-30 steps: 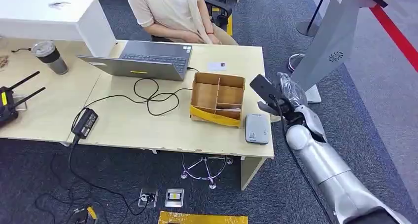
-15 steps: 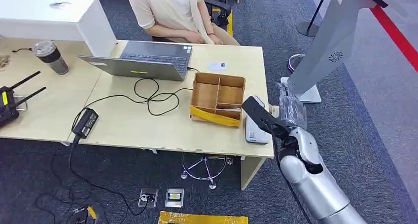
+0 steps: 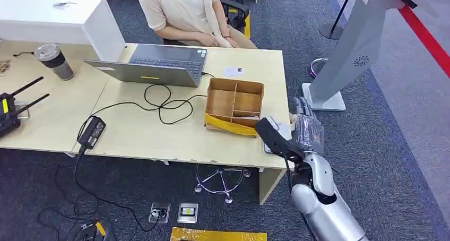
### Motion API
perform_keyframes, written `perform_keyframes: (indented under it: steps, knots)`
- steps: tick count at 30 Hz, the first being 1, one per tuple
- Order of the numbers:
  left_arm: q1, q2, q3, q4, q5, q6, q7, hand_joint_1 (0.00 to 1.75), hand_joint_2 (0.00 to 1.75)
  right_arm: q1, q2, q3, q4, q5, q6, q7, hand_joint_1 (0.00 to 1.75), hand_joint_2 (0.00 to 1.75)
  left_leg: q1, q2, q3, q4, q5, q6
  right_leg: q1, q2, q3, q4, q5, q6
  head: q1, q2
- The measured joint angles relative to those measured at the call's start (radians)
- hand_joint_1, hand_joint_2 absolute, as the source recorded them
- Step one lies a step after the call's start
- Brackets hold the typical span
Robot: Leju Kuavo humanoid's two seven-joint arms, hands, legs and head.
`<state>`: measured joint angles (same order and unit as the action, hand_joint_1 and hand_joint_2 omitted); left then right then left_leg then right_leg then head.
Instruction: Pass the card to the sensor for recognition and then transmit it.
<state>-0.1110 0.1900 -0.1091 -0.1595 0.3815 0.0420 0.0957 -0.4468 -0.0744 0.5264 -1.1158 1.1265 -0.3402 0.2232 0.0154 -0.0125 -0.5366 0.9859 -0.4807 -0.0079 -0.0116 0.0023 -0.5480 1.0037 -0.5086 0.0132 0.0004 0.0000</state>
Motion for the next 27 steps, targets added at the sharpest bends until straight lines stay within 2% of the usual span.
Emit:
perform_keyframes:
  steps: [6,8,15,27]
  knots:
    - [0.000,0.000,-0.001,0.000,0.000,0.000,0.000,0.00,0.00,0.000,0.006,0.000,0.003,0.003,-0.003,-0.004,0.00,1.75,0.000,0.000,0.000,0.000,0.000,0.000,0.000,0.000,0.000,0.000,0.000,0.000,0.000,0.000]
    - [-0.001,-0.001,-0.005,0.000,0.000,0.000,-0.002,0.00,0.00,-0.008,0.050,0.000,0.045,0.007,-0.026,-0.034,0.00,1.75,0.000,0.000,0.000,0.000,0.000,0.000,0.000,0.000,0.000,0.000,0.000,0.000,0.000,0.000]
    - [-0.007,-0.003,-0.014,0.000,0.002,0.003,-0.002,0.00,0.00,-0.069,0.111,0.003,0.170,0.028,-0.085,-0.073,0.00,1.75,0.000,-0.001,-0.001,0.000,0.000,0.000,0.000,0.000,0.000,0.000,0.000,0.000,0.000,0.000]
    - [-0.015,-0.003,-0.025,0.000,-0.001,0.000,0.000,0.00,0.00,-0.184,0.189,0.010,0.388,0.040,-0.087,-0.129,0.00,1.75,0.000,0.000,-0.001,0.000,0.000,0.000,0.000,0.000,0.000,0.000,0.000,0.000,0.000,0.000]
